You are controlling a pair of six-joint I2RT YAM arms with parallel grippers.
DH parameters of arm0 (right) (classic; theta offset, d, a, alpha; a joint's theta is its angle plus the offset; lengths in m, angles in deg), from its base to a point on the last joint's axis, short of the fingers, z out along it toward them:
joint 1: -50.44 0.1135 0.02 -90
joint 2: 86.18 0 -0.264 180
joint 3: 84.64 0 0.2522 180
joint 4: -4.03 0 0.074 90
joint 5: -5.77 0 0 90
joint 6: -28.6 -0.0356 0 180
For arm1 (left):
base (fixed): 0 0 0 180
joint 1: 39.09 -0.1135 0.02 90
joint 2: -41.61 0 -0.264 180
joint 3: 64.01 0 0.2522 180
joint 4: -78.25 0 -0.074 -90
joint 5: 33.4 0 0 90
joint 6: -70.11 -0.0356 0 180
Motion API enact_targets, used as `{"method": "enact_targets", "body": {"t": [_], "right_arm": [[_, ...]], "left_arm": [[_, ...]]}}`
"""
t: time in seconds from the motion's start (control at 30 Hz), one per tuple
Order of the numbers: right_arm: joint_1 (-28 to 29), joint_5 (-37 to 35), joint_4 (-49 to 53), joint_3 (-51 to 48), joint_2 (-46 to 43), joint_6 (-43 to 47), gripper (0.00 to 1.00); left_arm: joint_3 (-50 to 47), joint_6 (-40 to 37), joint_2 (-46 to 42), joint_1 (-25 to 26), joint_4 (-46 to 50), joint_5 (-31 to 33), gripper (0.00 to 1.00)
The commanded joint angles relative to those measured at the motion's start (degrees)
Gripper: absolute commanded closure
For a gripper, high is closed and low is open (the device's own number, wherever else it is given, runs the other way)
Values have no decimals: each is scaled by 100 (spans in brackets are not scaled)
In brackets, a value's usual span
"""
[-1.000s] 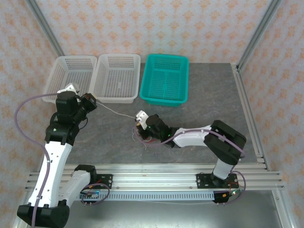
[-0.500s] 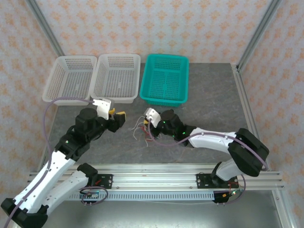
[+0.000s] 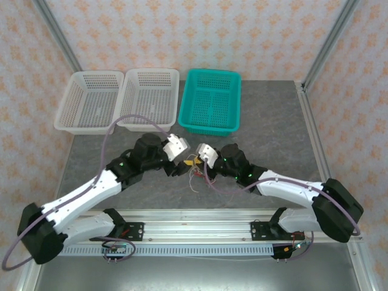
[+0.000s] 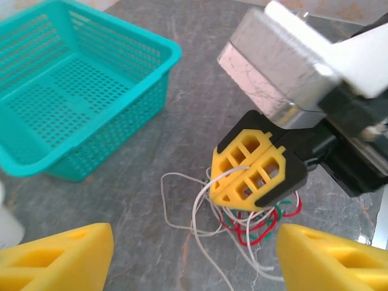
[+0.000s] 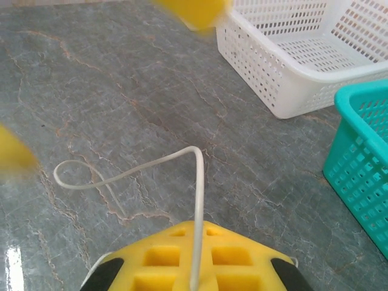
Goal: Untangle the cables
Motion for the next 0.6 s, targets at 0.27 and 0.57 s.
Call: {"method": "enact_targets", "body": {"t": [0.27,0.57], "right_arm": [[2,147,68,-78,-266,-88,100],[1,-130,-626,-253,506,-562,73]], "left_arm": [[-168,577,840,46,-2026,-161,98],[-466,746,5,43,-1876,-183,100]]}}
